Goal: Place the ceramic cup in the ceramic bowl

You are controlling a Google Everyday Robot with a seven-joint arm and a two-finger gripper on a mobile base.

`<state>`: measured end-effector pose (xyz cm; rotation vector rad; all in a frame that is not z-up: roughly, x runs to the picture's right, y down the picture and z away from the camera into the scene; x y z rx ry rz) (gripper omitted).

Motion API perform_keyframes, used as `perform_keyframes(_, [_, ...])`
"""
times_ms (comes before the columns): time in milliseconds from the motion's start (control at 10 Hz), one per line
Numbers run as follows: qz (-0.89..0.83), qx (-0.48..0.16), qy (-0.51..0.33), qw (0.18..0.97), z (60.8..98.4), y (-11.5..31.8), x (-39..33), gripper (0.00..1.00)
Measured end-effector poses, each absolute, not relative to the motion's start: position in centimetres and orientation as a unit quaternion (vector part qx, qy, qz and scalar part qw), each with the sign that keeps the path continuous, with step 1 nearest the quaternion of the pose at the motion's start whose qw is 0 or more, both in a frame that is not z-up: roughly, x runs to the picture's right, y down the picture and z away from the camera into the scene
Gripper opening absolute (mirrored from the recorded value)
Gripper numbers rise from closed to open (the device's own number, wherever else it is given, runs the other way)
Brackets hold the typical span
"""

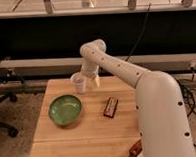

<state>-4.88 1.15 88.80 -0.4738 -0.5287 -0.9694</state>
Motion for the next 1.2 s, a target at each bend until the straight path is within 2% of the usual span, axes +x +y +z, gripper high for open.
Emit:
perform_keyframes(300, [-0.465,-0.226,-0.244,0.820,89.6,1.6,-5.1,0.80])
perform_keyframes(400, [-0.473,-0.228,-0.239,0.817,89.8,1.7,-5.3,0.77])
perform_keyframes(600, [-0.486,-0.230,-0.231,0.811,90.1,2.0,-5.8,0.60])
perform_keyframes(1100, [-0.487,-0.226,-0.223,0.814,90.1,2.4,-5.6,0.08])
perform_keyframes(1200, [-0.482,-0.221,-0.228,0.817,90.0,2.2,-5.6,0.02])
